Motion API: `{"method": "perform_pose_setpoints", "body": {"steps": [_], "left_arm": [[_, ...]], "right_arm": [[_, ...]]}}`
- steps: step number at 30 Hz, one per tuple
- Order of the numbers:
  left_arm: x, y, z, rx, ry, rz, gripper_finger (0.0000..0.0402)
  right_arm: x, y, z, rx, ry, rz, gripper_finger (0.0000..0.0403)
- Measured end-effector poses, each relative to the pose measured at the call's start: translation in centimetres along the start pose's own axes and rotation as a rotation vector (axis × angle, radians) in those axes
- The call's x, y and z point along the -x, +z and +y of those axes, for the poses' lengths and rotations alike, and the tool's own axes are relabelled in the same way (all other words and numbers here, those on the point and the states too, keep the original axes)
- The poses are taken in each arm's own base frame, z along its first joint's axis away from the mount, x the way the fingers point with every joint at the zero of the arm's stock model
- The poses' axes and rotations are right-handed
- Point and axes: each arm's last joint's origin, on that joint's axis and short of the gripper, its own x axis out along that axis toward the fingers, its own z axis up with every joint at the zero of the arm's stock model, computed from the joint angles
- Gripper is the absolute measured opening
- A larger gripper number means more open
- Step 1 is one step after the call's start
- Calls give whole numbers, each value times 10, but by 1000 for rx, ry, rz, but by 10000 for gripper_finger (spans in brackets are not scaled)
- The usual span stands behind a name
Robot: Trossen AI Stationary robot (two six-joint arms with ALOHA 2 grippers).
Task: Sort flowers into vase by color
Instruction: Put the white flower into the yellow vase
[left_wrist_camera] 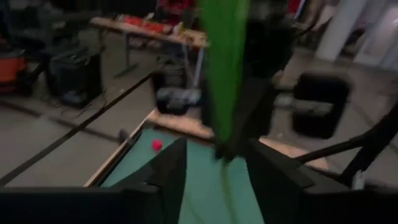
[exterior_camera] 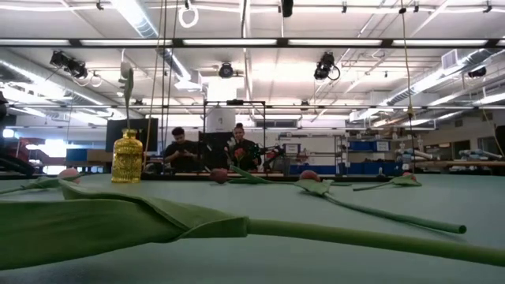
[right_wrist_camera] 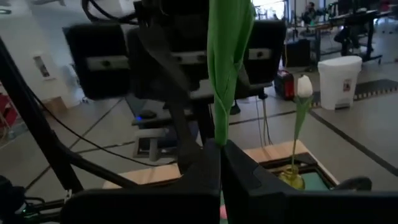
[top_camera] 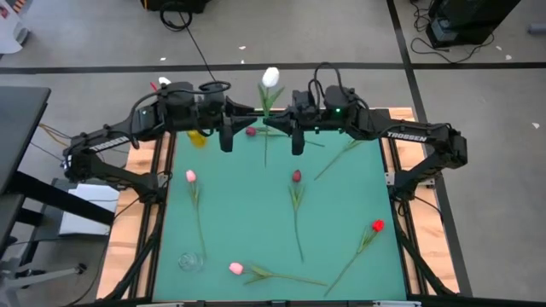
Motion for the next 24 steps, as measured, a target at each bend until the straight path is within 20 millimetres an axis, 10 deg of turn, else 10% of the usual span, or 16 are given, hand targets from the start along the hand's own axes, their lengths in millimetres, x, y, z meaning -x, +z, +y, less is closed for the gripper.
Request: {"method": "perform_pose_setpoints", "body": {"steps": [12, 24], "left_arm": [[-30, -6, -7, -20, -50, -42, 196], [-29, -3, -8, -54, -66, -60, 14]], "right_arm": [[-1, 0, 6, 50, 40, -2, 4], [-1, -2, 12, 96, 57, 16, 77]]}}
